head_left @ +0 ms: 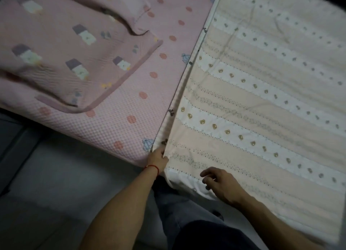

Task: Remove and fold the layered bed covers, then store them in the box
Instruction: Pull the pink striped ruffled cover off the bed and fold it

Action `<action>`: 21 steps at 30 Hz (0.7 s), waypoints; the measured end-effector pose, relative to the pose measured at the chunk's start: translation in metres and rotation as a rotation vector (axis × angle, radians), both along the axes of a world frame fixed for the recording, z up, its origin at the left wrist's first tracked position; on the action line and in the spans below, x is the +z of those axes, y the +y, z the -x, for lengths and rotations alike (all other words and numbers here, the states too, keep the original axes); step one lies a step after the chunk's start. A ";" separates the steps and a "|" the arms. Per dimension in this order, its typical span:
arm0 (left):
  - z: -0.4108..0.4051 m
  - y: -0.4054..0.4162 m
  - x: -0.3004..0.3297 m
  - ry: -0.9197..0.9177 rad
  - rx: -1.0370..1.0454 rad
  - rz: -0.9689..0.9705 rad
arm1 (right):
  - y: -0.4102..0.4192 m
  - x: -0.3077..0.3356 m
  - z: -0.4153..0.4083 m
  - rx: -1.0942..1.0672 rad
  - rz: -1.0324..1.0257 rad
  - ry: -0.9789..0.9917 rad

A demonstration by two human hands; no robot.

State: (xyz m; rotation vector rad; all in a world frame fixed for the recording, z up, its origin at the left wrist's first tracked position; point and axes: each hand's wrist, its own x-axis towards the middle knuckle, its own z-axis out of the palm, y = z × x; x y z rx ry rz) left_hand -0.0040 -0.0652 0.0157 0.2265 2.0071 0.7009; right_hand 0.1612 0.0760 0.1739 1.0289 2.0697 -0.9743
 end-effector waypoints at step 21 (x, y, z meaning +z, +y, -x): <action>-0.257 0.133 0.146 0.043 -0.319 -0.341 | 0.103 -0.001 -0.133 -0.522 -0.070 0.035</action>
